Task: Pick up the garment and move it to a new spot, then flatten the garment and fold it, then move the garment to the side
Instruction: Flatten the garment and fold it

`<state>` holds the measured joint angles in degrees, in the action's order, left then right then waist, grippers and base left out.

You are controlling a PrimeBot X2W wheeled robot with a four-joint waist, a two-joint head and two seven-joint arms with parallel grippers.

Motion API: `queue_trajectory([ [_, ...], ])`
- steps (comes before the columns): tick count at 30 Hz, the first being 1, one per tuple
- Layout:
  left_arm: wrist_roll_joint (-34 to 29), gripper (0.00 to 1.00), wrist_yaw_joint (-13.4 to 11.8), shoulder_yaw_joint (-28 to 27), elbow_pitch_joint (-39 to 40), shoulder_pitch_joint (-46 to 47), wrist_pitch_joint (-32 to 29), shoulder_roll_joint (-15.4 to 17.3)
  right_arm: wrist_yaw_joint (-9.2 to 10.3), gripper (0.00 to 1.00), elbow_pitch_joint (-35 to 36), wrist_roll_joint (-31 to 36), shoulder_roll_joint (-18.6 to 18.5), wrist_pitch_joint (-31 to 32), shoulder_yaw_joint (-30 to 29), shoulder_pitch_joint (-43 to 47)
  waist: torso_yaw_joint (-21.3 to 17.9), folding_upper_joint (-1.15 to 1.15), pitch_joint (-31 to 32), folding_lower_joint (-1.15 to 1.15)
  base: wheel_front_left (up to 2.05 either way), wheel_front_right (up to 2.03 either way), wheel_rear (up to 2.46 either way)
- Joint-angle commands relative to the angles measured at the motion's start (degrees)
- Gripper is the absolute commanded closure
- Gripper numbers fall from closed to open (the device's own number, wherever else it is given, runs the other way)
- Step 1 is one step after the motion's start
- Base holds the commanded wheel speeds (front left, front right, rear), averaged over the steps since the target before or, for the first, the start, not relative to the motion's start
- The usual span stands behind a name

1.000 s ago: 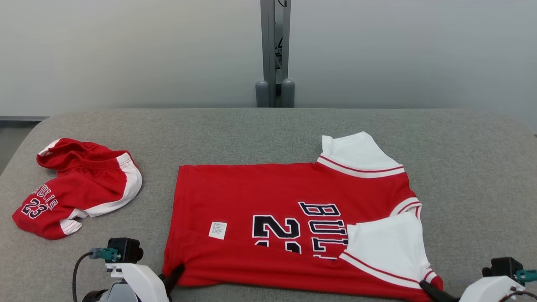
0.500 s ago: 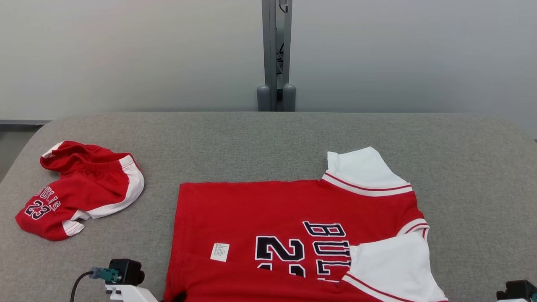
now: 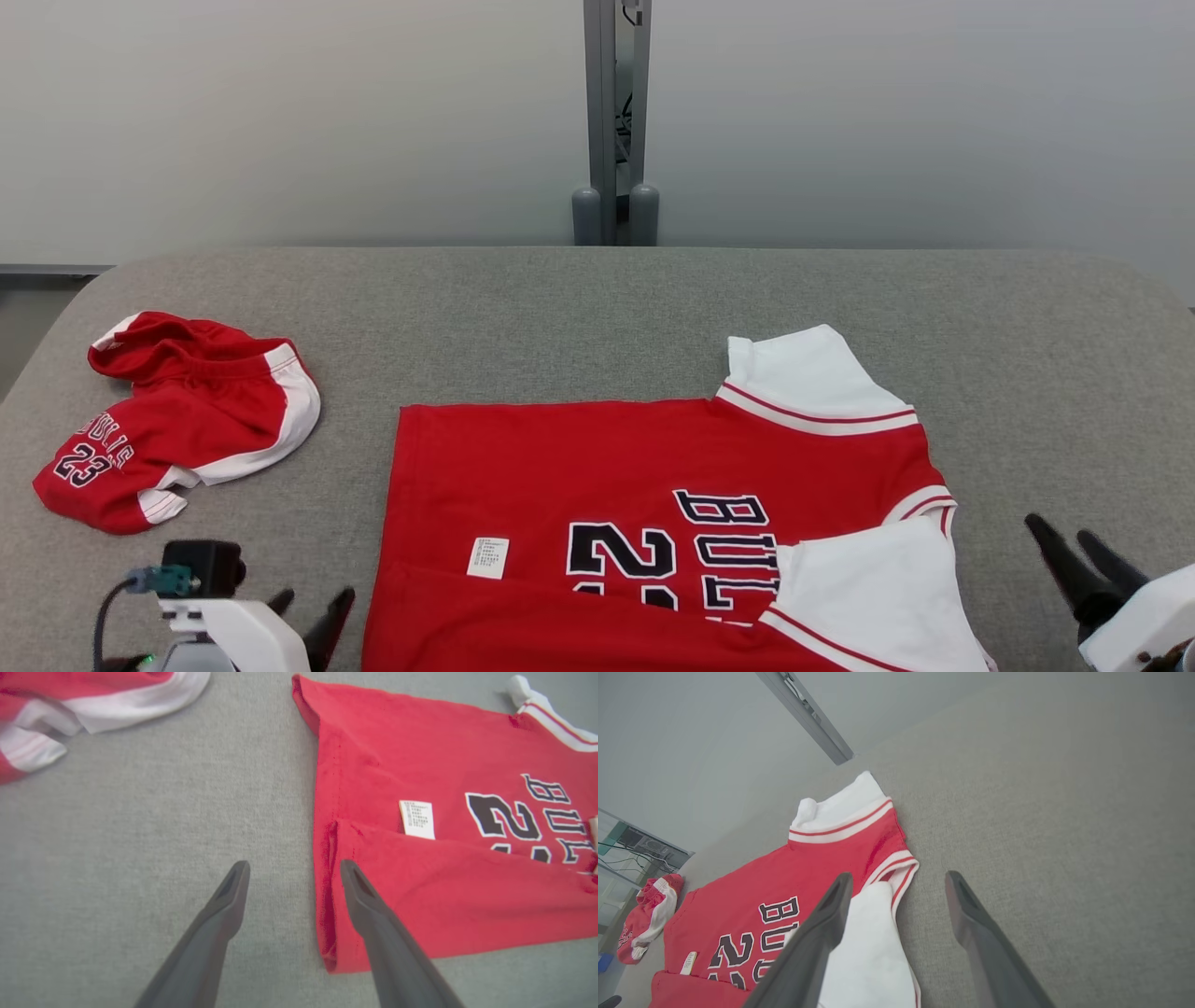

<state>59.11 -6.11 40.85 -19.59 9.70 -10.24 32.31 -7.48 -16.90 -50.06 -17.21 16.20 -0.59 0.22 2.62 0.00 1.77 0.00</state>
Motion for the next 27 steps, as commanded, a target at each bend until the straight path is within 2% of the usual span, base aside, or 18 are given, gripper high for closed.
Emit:
queue_trajectory([
  [1,-0.69,0.0,-0.37,-0.68,0.22,1.46,0.81,0.53,-0.04,0.0,0.53,1.35,-0.25,-0.95,-0.28,-0.48,0.01,0.0,-0.09,0.0,0.0,0.0,0.0],
  [5,-2.85,0.0,-2.66,-3.17,1.0,3.44,8.05,-1.07,-0.04,0.0,2.82,10.98,0.53,-7.44,-1.92,-1.93,0.0,0.0,-0.43,0.0,0.0,0.0,0.0],
  [8,-4.79,0.0,-3.02,-4.21,0.64,4.86,13.72,-2.74,-0.04,0.0,4.12,15.44,1.25,-13.0,-1.64,-3.34,-0.16,0.0,-0.57,0.0,0.0,0.0,0.0],
  [11,-7.38,0.0,-2.2,-4.05,-0.61,6.09,20.1,-5.01,-0.04,0.0,4.58,19.41,1.1,-19.29,0.79,-4.18,-0.42,0.0,-0.72,0.0,0.0,0.0,0.0],
  [13,-9.4,0.0,-3.09,-4.8,-1.99,6.77,23.44,-6.21,-0.04,0.0,4.39,20.01,1.82,-23.17,1.82,-4.82,-0.62,0.0,-0.8,0.0,0.0,0.0,0.0],
  [16,-13.16,0.0,-4.07,-6.84,-3.07,7.21,25.31,-8.97,-0.03,0.0,3.82,21.95,1.91,-28.25,3.31,-6.07,-1.05,0.0,-0.94,0.0,0.0,0.0,0.0],
  [18,-17.29,0.0,-4.46,-11.59,-0.41,6.49,25.45,-11.4,-0.04,0.0,4.02,23.67,2.71,-30.32,3.9,-6.69,-1.23,0.0,-1.08,0.0,0.0,0.0,0.0],
  [22,-27.36,0.0,-3.0,-19.82,4.77,1.34,25.44,-16.44,-0.04,0.0,5.07,28.18,4.68,-31.44,3.98,-7.03,-1.86,0.0,-1.33,0.0,0.0,0.0,0.0],
  [24,-33.38,0.0,-3.53,-23.53,6.67,-0.92,25.46,-18.5,-0.04,0.0,5.43,30.09,5.59,-31.47,4.26,-6.18,-2.14,0.0,-1.38,0.0,0.0,0.0,0.0],
  [27,-37.96,0.0,-1.69,-28.44,8.35,-4.89,25.46,-23.5,-0.03,0.0,4.9,32.4,6.98,-31.5,4.6,-5.27,-2.29,0.0,-1.32,0.0,0.0,0.0,0.0],
])
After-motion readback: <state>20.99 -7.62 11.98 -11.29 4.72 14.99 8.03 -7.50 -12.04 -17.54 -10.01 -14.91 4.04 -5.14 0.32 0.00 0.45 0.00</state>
